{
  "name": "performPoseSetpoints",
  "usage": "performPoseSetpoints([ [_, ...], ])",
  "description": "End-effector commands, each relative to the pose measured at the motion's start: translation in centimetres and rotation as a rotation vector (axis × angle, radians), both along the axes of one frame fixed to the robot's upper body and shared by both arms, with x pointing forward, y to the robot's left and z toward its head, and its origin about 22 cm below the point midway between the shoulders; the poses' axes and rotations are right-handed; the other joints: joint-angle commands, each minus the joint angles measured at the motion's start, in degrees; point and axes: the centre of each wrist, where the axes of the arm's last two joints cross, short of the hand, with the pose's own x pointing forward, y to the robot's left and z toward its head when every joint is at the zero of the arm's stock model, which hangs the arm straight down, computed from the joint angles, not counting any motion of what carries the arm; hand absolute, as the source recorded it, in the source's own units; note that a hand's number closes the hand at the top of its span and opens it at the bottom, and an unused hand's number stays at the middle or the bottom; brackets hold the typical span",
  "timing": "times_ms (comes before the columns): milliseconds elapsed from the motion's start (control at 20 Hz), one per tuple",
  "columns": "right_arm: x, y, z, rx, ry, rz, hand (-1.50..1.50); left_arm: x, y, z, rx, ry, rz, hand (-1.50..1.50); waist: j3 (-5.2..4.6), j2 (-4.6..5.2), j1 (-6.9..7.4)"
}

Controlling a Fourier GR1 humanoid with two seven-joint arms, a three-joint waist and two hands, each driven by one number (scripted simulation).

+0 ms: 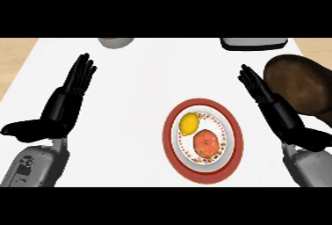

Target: Pick the squash from the plate and place it in the pan

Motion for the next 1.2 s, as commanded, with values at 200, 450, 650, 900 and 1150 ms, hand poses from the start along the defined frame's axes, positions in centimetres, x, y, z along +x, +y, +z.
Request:
performPoseSetpoints([
  [200, -0.2, 0.5, 2.3, 0.268, -0.099, -0.107, 1.50, -0.9, 3.5, -1.6, -0.038, 0.237, 0.235, 0.00, -2.17, 0.47, 1.32],
  [450, -4.1, -5.5, -1.5, -0.143, -0.183, -0.477, 1.50, -1.3, 3.6, -3.2, -0.093, 0.356, 0.283, 0.00, -2.23, 0.22, -1.57],
  [650, -11.3, -5.8, -4.2, -0.283, -0.094, -0.503, -1.50, -2.0, 4.7, -2.4, -0.078, 0.379, 0.301, 0.00, -2.25, 0.12, -1.33],
  [900, -12.8, -6.3, -0.7, -0.470, -0.140, -0.425, -1.50, -1.7, 4.7, -1.1, -0.080, 0.376, 0.272, 0.00, -2.28, 0.51, 0.20],
  [1150, -10.1, -4.4, 3.8, -0.586, -0.131, -0.384, -1.50, -0.6, 3.0, -1.7, -0.078, 0.359, 0.257, 0.00, -2.29, 0.77, 0.92],
])
